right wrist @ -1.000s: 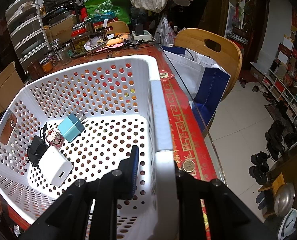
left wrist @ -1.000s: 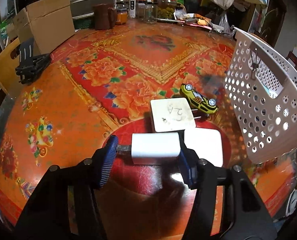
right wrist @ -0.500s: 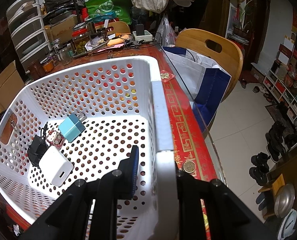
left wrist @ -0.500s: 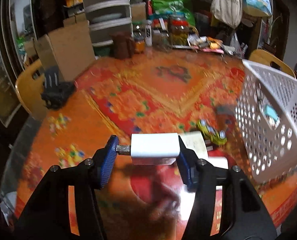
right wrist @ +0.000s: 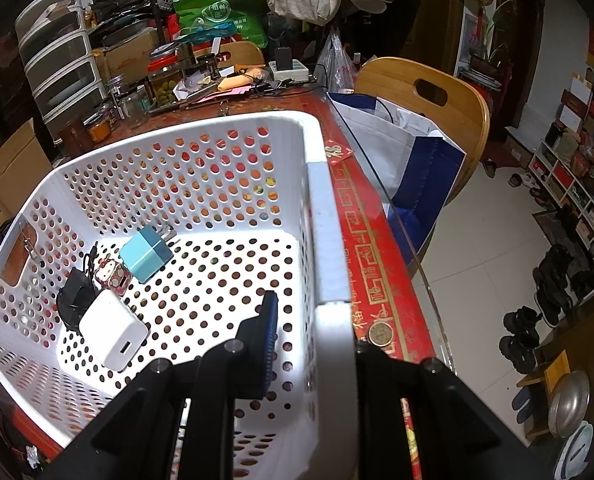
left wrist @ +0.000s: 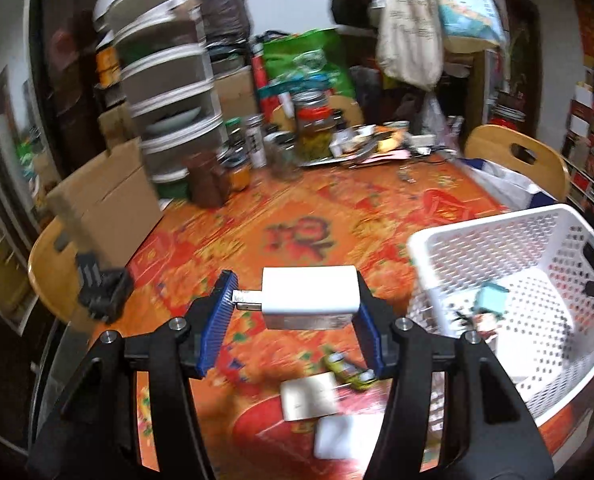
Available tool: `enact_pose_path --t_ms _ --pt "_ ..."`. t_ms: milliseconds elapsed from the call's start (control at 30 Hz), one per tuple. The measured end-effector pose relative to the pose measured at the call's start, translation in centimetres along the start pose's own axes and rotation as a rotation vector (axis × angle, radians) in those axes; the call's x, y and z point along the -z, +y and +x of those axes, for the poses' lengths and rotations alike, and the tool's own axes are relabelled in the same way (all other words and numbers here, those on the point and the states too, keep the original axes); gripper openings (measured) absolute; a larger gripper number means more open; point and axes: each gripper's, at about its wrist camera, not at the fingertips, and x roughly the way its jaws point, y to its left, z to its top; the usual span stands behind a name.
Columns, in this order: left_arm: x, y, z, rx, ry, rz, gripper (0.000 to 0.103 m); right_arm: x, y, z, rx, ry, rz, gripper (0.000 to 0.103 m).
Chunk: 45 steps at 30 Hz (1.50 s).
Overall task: Organize rigid objects
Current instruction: 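Carry the white prong charger into the basket and open the left tool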
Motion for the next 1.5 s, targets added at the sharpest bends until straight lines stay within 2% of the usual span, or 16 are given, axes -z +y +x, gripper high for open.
enact_pose_path --t_ms 167,300,467,600,667,833,933,1067,1167,1233,1300,1333,1467,1500 --pt "-2.2 -5.1 -0.7 0.055 0.001 0.079 0.053 0.0 0.1 0.0 0.001 0.001 -0.003 0.016" --pt "-3.3 -9.1 -0.1 0.094 0.048 0.146 0.053 0.0 0.1 0.0 0.0 0.001 -0.002 0.016" --pt "-3.7 -14.3 3.1 0.154 0.213 0.24 0.053 0.0 0.1 0.0 0.0 0.0 -0.002 0.016" --pt "-2.6 -18.4 5.8 0.218 0.348 0.341 0.053 0.0 0.2 0.0 0.002 0.003 -0.005 0.016" --pt "-1.9 -20.3 7.2 0.223 0.407 0.375 0.053 0.0 0.3 0.1 0.002 0.006 -0.009 0.017" --pt "-0.9 -22.9 9.5 0.236 0.52 0.42 0.053 0.0 0.3 0.1 -0.001 0.004 -0.007 0.017" --pt "-0.4 -23.6 10.6 0.224 0.564 0.442 0.053 0.0 0.5 0.2 -0.004 0.004 -0.008 0.018" --pt "0.4 -25.0 11.8 0.246 0.624 0.475 0.053 0.1 0.4 0.2 -0.005 0.006 -0.01 0.018" --pt "0.7 -26.0 11.6 0.276 0.625 0.507 0.055 0.1 0.4 0.2 -0.004 0.006 -0.011 0.018" --pt "0.7 -26.3 11.0 0.267 0.593 0.524 0.071 0.1 0.5 0.2 -0.003 0.007 -0.012 0.018" --pt "0.1 -25.7 9.7 0.253 0.51 0.508 0.079 0.2 0.3 0.2 -0.002 0.007 -0.011 0.018" --pt "-0.3 -25.1 9.0 0.254 0.477 0.495 0.08 0.2 0.3 0.2 -0.003 0.007 -0.011 0.018" --pt "-2.2 -19.2 4.8 0.281 0.327 0.36 0.082 0.2 0.2 0.2 -0.001 0.014 -0.013 0.018" --pt "-2.4 -16.9 3.6 0.296 0.298 0.314 0.086 0.3 0.2 0.2 0.0 0.016 -0.015 0.018"
